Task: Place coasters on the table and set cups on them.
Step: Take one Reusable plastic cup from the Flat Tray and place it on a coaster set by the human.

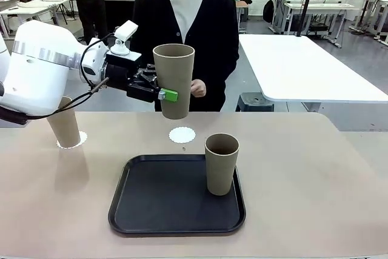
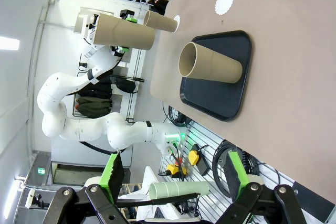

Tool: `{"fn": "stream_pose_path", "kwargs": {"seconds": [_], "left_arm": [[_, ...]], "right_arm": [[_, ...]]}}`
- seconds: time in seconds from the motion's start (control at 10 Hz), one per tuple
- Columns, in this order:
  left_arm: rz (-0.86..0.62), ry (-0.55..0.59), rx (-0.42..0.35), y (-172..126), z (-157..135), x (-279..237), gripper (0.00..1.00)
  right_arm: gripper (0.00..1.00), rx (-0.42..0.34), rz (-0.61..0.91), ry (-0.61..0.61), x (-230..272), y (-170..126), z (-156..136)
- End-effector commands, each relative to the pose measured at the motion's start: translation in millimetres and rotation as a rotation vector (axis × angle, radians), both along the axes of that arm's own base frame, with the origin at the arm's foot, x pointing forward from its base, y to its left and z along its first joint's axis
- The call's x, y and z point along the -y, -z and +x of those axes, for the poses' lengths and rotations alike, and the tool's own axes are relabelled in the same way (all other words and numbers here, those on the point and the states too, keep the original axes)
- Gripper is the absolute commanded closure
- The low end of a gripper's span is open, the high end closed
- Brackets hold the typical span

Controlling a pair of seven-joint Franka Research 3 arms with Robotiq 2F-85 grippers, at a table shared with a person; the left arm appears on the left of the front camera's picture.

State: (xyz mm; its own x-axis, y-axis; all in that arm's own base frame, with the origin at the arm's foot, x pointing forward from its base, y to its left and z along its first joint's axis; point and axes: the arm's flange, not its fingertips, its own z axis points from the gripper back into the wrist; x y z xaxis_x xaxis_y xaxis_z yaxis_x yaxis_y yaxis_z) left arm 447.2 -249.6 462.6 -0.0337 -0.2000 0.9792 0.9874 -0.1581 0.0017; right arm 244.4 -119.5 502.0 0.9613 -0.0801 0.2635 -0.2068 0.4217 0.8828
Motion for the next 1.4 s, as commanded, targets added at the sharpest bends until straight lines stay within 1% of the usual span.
{"fn": "stream_pose_path", "kwargs": {"seconds": [0.0,0.5,0.6,0.7,0.8,0.9,1.1,1.2,1.3], "left_arm": [[-0.007,0.008,0.004,0.8,0.8,-0.1,0.72],[-0.007,0.008,0.004,0.8,0.8,-0.1,0.72],[0.0,0.001,-0.002,1.2,0.4,-0.1,0.15],[0.015,-0.004,-0.016,10.6,24.7,2.8,0.15],[0.0,0.025,-0.012,19.2,43.9,4.1,0.15],[0.016,0.018,0.006,27.3,60.7,6.4,0.15],[0.01,-0.011,-0.013,44.5,97.3,10.3,0.15],[-0.017,-0.006,-0.014,49.4,107.5,11.1,0.15],[-0.032,-0.011,0.0,54.4,116.6,12.4,0.15]], "right_arm": [[0.0,0.007,0.013,-0.005,-0.4,0.0,0.9],[0.0,0.007,0.013,-0.005,-0.4,0.0,0.9],[0.0,0.007,0.013,-0.005,-0.4,0.0,0.9],[0.0,0.007,0.013,-0.005,-0.4,0.0,0.9],[0.0,0.007,0.013,-0.005,-0.4,0.0,0.9],[0.0,0.007,0.013,-0.005,-0.4,0.0,0.9],[0.0,0.007,0.013,-0.005,-0.4,0.0,0.9],[0.0,0.007,0.013,-0.005,-0.4,0.0,0.9],[0.0,0.007,0.013,-0.005,-0.4,0.0,0.9]]}}
